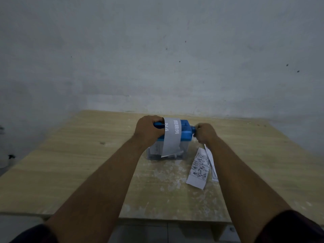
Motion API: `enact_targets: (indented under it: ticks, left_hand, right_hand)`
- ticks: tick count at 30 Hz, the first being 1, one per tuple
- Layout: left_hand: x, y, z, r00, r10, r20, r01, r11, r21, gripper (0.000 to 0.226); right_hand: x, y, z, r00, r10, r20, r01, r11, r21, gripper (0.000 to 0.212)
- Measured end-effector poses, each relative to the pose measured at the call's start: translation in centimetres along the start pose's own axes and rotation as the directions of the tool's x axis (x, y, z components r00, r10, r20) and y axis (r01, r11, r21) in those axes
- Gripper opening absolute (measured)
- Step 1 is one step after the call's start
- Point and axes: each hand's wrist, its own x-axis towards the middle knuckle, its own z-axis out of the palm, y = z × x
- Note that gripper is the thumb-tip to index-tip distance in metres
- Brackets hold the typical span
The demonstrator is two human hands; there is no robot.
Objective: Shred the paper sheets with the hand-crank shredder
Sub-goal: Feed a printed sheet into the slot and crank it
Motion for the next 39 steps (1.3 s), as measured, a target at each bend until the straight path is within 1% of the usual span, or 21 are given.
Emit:
enact_targets:
  ticks: [2,3,4,5,7,8,9,10,12,13,15,17,20,22,24,27,29,31,33,36,39]
  left_hand:
    - [0.0,-0.1,0.1,1.000,0.009,-0.006,-0.009,1.000,0.002,0.030]
    - [0.0,-0.1,0.1,1.000,0.009,-0.010,-0.009,1.000,0.004,0.030]
    - [-0.1,0.0,0.1,1.000,0.007,-0.011,-0.007,1.000,0.007,0.030]
    - [-0.1,0.0,0.1,1.000,0.008,-0.010,-0.008,1.000,0.005,0.030]
    - [-0.2,0.1,0.2,1.000,0.007,-0.014,-0.007,1.000,0.000,0.031]
    - [-0.2,0.1,0.1,1.000,0.006,-0.017,-0.006,1.000,0.000,0.031]
    - [-0.1,0.2,0.2,1.000,0.006,-0.015,-0.006,1.000,-0.003,0.030]
    - [-0.1,0.2,0.2,1.000,0.006,-0.014,-0.006,1.000,-0.004,0.030]
    - [-0.2,0.5,0.0,1.000,0.001,-0.008,-0.001,1.000,0.005,0.030]
    - [-0.2,0.5,0.0,1.000,-0.003,-0.006,0.003,1.000,0.005,0.030]
    - [-0.2,0.7,-0.1,1.000,-0.012,-0.010,0.012,1.000,0.011,0.031]
    - [-0.3,0.8,-0.1,1.000,-0.030,-0.003,0.030,0.999,0.019,0.033]
    - [-0.3,1.0,-0.2,0.998,-0.059,0.008,0.059,0.998,0.009,0.034]
    - [-0.3,1.0,-0.2,0.996,-0.091,0.016,0.090,0.995,0.039,0.033]
    - [-0.2,1.0,-0.2,0.993,-0.117,0.022,0.115,0.992,0.054,0.028]
    - [-0.3,1.0,-0.2,0.997,-0.068,0.022,0.067,0.997,0.047,0.043]
    - [-0.4,1.2,-0.1,0.998,-0.059,0.010,0.058,0.997,0.059,0.042]
    - [-0.5,1.2,-0.1,0.998,-0.061,0.001,0.061,0.997,0.037,0.038]
    - [-0.6,1.4,-0.1,0.998,-0.061,0.000,0.061,0.998,0.003,0.036]
    - [-0.6,1.3,-0.2,0.998,-0.067,0.009,0.067,0.998,-0.002,0.038]
    - [-0.6,1.2,-0.2,0.999,-0.045,0.021,0.045,0.999,0.000,0.045]
  right_hand:
    - [-1.0,1.5,0.4,0.993,0.094,0.065,-0.097,0.994,0.041,0.018]
    - [-1.7,2.0,0.4,0.993,0.102,0.062,-0.106,0.993,0.056,0.018]
    - [-2.2,2.4,0.5,0.997,0.066,0.039,-0.068,0.996,0.053,0.017]
    - [-2.8,2.7,0.6,1.000,-0.005,-0.009,0.006,0.999,0.033,0.014]
    - [-4.3,2.5,0.5,0.968,-0.163,-0.193,0.173,0.984,0.037,0.011]
    - [-5.1,2.1,0.5,0.929,-0.238,-0.283,0.268,0.960,0.074,0.016]
    - [-5.8,1.7,0.4,0.888,-0.317,-0.334,0.365,0.926,0.093,0.027]
    - [-6.4,1.2,0.3,0.853,-0.408,-0.326,0.455,0.887,0.078,0.040]
    - [-7.4,0.3,0.3,0.798,-0.570,-0.194,0.574,0.818,-0.043,0.059]
    - [-7.5,0.0,0.2,0.784,-0.608,-0.122,0.600,0.794,-0.099,0.064]
    - [-7.3,-0.3,-0.3,0.771,-0.635,-0.050,0.624,0.769,-0.138,0.070]
    - [-7.2,-0.8,-0.8,0.773,-0.634,0.005,0.632,0.770,-0.086,0.071]
    - [-7.3,-1.9,-1.5,0.775,-0.628,0.074,0.624,0.778,0.068,0.065]
    - [-7.2,-2.7,-1.9,0.783,-0.620,0.047,0.602,0.775,0.193,0.058]
    - [-7.0,-3.8,-2.0,0.783,-0.621,0.010,0.597,0.757,0.264,0.046]
    - [-6.1,-5.7,-1.7,0.794,-0.604,-0.074,0.600,0.758,0.255,0.022]
    - [-5.2,-7.1,-1.4,0.805,-0.574,-0.150,0.593,0.773,0.224,0.008]
    - [-4.5,-8.4,-1.0,0.833,-0.519,-0.193,0.550,0.815,0.182,0.020]
    - [-3.9,-9.6,-0.8,0.874,-0.454,-0.172,0.482,0.852,0.201,0.026]
    - [-3.2,-10.1,-0.9,0.943,-0.333,-0.002,0.327,0.925,0.193,0.028]
    - [-3.4,-9.1,-1.0,0.952,-0.234,0.195,0.222,0.972,0.079,0.062]
